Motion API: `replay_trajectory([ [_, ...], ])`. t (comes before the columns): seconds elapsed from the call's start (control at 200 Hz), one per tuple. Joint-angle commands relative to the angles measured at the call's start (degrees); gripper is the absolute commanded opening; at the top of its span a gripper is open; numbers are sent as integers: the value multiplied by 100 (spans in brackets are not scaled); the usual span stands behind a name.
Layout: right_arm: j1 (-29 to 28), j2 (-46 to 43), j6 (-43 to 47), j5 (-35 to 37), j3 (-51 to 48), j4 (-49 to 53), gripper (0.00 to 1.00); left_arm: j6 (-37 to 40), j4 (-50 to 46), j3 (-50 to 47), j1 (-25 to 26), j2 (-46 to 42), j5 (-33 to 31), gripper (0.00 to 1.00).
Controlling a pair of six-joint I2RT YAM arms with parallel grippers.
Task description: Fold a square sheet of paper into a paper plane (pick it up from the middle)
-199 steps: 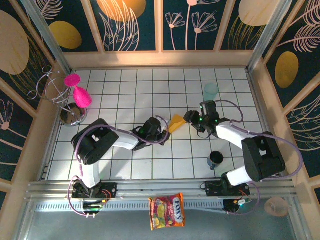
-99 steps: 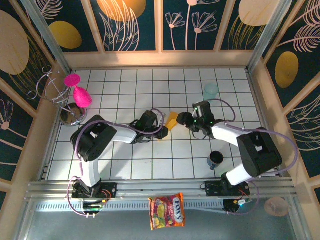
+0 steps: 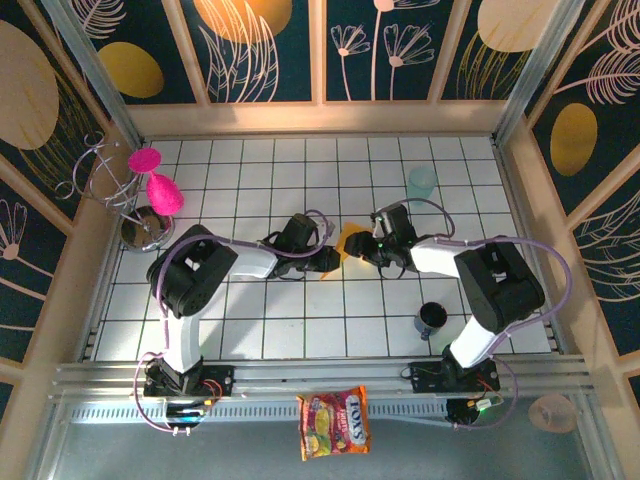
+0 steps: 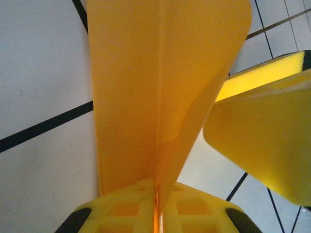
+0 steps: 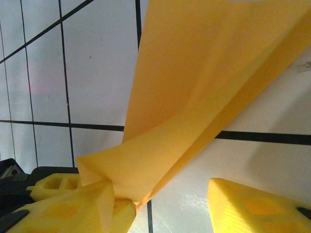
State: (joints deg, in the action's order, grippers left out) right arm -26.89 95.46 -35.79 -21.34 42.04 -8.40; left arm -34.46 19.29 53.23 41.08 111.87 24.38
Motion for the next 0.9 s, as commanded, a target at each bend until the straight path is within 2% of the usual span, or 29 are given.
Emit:
replay_trajectory([
  [0.0, -26, 189, 167, 13, 222, 215, 53, -202, -505, 129, 21, 331, 386, 13],
  [0.235, -35, 433, 93, 438, 392, 568, 49, -323, -479, 126, -21, 329, 412, 14],
  [0.546, -162, 860, -29, 1054, 747, 1089, 48, -369, -441, 61, -27, 13, 412, 22],
  [0.896, -221, 1086, -86, 1159, 897, 1201, 47, -353, -610, -67, -28, -304, 132, 23],
])
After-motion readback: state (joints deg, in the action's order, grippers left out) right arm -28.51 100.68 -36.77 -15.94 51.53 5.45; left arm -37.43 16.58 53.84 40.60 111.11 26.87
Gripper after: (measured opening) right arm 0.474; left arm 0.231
